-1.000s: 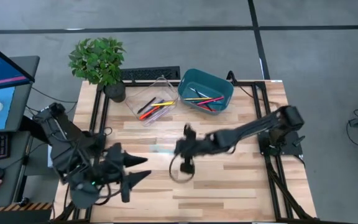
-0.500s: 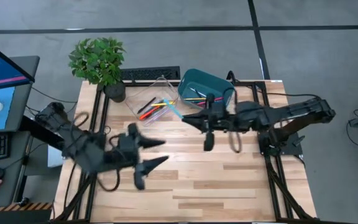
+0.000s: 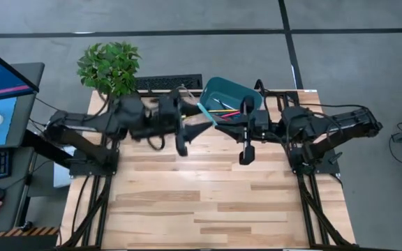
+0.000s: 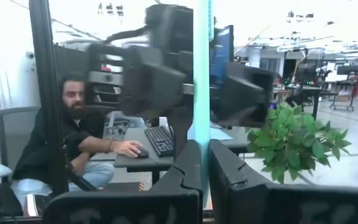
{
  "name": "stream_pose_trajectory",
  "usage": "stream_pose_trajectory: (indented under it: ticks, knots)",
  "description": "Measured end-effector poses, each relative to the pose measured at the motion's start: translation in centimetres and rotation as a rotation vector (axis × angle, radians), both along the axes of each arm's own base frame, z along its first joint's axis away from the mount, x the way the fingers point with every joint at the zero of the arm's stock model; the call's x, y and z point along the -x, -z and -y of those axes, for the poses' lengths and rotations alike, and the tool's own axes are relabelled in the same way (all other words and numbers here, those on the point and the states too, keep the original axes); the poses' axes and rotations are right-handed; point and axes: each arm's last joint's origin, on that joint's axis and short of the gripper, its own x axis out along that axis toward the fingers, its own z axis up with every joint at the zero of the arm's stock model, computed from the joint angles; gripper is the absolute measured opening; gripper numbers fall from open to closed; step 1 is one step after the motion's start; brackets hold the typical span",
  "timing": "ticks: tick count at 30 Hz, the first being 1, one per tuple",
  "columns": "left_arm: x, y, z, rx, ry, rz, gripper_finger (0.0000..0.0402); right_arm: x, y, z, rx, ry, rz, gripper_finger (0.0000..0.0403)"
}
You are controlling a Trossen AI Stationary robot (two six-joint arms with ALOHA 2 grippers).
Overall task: Sort pens & pencils
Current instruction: Put the blue pen into the transparent bin
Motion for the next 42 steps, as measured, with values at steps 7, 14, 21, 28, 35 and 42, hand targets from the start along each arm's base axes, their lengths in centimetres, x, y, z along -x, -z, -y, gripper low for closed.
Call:
stream_pose_trajectory:
  ticks: [7, 14, 21, 28, 35, 42]
  knots:
    - [-0.3, -0.5, -2.4, 0.004, 0.09, 0.057, 0.0199, -0.1, -0.1, 0.9, 0.03, 0.02, 0.001, 0.0028]
    - [-0.7, 0.0, -2.7, -0.016, 0.072, 0.02, 0.0037, -0.2, -0.1, 1.8, 0.036, 0.004, 0.003, 0.0028]
    - [-0.8, 0.0, -2.8, -0.049, 0.025, 0.022, 0.0021, -0.3, -0.1, 2.4, 0.017, -0.002, 0.003, 0.0033]
    - [2.0, -0.7, -4.0, -0.109, -0.219, -0.08, 0.0011, 2.2, -0.6, 3.7, -0.012, 0.1, -0.066, 0.0095]
    - [4.6, 2.4, -8.4, -0.037, -0.562, -0.457, 0.0011, 5.8, -0.7, 5.5, -0.085, 0.201, -0.17, 0.0195]
    - [4.5, 9.6, -14.1, 0.186, -0.692, -0.919, 0.0014, 7.3, -0.1, 5.8, -0.118, 0.224, -0.265, 0.0217]
